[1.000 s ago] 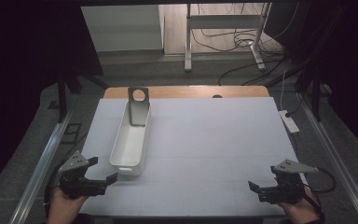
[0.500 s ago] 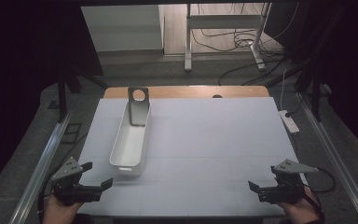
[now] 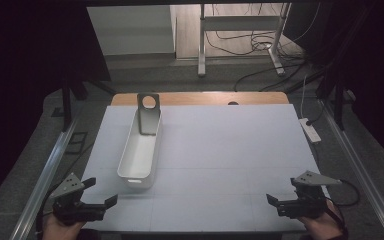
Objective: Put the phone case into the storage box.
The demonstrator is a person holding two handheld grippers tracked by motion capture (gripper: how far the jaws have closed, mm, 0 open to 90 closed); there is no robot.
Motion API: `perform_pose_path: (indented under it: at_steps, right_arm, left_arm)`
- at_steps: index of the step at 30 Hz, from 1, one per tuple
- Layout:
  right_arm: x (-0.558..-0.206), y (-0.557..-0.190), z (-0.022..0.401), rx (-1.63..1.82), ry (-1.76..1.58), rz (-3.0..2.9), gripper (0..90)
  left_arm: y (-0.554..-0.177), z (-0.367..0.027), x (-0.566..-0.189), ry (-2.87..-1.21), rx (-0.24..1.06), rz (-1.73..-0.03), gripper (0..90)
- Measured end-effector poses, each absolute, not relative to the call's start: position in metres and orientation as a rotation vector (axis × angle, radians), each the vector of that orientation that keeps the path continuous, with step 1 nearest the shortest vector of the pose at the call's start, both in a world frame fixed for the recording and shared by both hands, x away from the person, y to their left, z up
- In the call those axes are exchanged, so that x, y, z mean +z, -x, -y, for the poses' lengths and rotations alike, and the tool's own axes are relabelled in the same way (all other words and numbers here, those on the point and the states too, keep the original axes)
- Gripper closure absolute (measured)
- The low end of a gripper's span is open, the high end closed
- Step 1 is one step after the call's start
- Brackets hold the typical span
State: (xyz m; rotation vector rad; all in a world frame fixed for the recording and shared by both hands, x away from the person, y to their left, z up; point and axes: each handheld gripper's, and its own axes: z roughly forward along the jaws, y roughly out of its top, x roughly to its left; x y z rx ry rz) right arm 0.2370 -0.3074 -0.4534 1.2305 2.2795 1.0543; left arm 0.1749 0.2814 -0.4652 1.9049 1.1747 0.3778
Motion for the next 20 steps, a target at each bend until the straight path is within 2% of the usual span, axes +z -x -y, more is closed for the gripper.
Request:
perform_pose_path:
  at_steps: [20]
  right_arm:
    - [-0.4537,-0.2372,0.3075,1.053,-1.228,-2.281,0.0]
  left_arm:
    - [-0.1663,-0.2845,-0.4724,-1.918,0.396,-1.188,1.1]
